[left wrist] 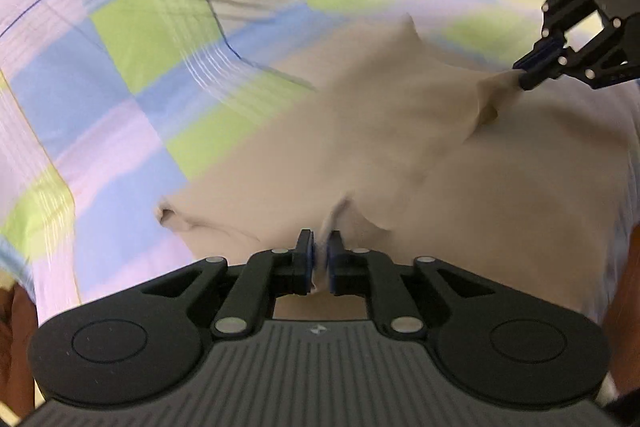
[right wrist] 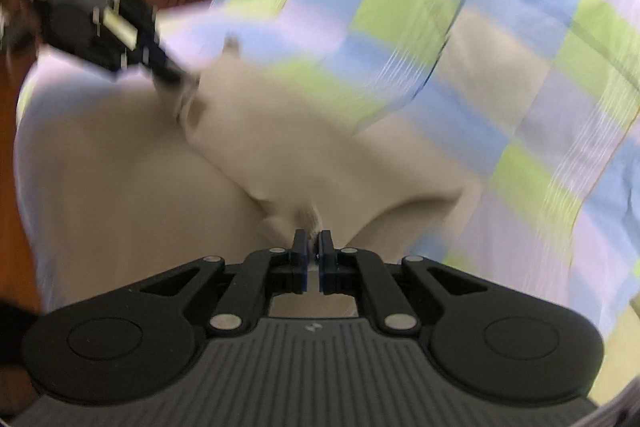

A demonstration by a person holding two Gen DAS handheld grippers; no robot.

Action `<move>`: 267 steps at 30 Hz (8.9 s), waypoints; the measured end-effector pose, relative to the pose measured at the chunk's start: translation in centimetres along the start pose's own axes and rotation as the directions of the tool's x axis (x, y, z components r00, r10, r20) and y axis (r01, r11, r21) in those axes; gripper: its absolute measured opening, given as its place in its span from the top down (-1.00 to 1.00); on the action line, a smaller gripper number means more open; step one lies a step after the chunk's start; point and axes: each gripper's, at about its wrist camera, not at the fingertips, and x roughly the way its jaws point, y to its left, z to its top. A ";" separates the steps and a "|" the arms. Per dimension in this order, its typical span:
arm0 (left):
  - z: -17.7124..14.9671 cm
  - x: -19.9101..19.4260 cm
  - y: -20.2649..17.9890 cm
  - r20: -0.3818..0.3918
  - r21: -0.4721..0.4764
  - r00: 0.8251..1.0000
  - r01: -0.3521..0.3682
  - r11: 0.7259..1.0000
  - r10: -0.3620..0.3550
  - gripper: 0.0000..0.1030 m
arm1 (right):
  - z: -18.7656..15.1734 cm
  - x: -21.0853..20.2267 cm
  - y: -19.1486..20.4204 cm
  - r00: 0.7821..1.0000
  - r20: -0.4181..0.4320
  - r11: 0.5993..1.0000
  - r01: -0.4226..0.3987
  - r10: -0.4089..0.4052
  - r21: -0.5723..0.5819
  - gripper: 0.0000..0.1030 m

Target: Fold clothes

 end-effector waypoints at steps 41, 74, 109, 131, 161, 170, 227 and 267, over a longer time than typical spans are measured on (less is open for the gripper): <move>-6.0 3.7 -10.7 0.021 0.754 0.984 -0.133 0.643 0.179 0.83 | -0.9 3.0 9.3 0.957 0.045 0.807 0.265 -0.286 -0.527 0.60; -7.2 -3.0 -14.2 0.019 0.579 0.984 -0.154 0.801 0.176 1.00 | -2.7 -3.3 14.4 0.982 0.012 0.884 0.174 -0.187 -0.433 1.00; -0.3 -3.9 -9.1 -0.006 0.303 0.983 -0.172 0.937 0.182 0.74 | 1.2 -3.6 1.9 0.985 -0.037 0.908 0.170 -0.169 0.383 0.58; 1.0 -3.9 -6.9 -0.094 0.444 0.995 0.068 0.893 -0.029 0.71 | -0.4 -0.4 -5.0 0.953 -0.148 0.685 0.294 -0.265 0.666 0.39; -6.7 5.2 16.9 0.095 0.995 0.823 -0.071 0.065 -0.559 0.14 | 26.9 18.5 20.6 0.791 -0.282 0.752 0.608 -0.543 0.256 0.76; -7.9 7.8 14.6 0.042 0.961 0.775 -0.205 -0.187 -0.630 0.05 | 26.6 16.2 18.4 0.784 -0.280 0.649 0.618 -0.554 0.444 0.92; 16.7 13.7 -10.6 -0.091 0.972 0.895 -0.016 -0.234 -0.436 -0.13 | -2.2 -3.3 13.8 0.920 -0.159 -0.147 0.112 -0.360 0.983 0.88; 19.7 13.6 -5.5 -0.324 0.910 0.804 0.120 -0.397 -0.499 0.98 | 0.5 -2.5 13.7 0.854 -0.309 -0.099 0.295 -0.418 0.950 0.63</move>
